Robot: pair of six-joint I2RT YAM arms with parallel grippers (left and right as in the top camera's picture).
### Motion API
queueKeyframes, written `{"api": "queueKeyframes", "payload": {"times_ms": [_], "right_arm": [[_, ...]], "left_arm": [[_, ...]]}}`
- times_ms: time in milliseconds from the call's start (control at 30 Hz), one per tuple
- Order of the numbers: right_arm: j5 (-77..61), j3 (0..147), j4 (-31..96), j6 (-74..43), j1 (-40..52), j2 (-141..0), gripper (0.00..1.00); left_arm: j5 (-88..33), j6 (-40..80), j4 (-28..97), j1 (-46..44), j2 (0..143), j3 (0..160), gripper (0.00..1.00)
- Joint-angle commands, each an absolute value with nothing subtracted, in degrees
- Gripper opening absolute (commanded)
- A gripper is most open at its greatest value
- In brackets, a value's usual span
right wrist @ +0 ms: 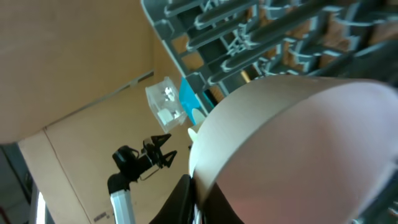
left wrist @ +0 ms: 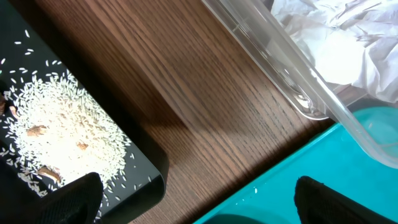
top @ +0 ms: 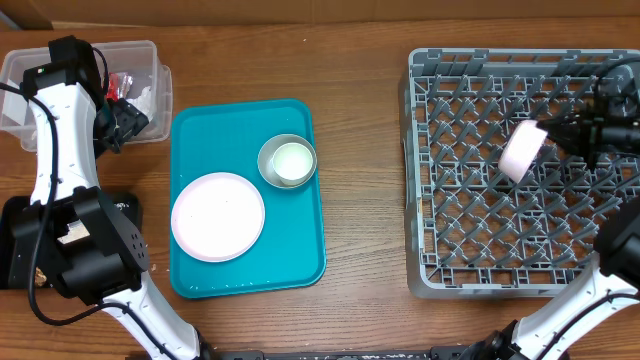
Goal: Sort waste into correct bins and load items into the dishwasher
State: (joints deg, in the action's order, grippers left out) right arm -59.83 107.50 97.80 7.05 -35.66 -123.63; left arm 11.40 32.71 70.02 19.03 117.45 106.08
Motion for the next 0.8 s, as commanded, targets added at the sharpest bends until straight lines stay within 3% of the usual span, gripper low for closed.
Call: {"api": "queueKeyframes", "payload": {"times_ms": [0,233,400,633,767], "right_arm": [[-50.06,107.63,97.08,3.73,-38.11,-121.27,0.1],[-25.74,115.04,95.72,-14.74,-40.99,-116.42,0.27],[-13.21,119.37,95.92,-23.14,-41.43,-110.52,0.31],[-11.66,120.51,94.41,-24.23,-37.1,-99.96,0.3],[-16.1,120.51,92.53,-20.86,-24.27,-94.85,0.3]], "left_arm": [[11.75,33.45,69.97,19.27,117.47,105.91,1.0],[11.75,33.45,69.97,19.27,117.47,105.91,1.0],[11.75,33.45,69.97,19.27,117.47,105.91,1.0],[11.77,33.45,69.97,19.27,117.47,105.91,1.0],[11.77,33.45,69.97,19.27,117.47,105.91,1.0]]}}
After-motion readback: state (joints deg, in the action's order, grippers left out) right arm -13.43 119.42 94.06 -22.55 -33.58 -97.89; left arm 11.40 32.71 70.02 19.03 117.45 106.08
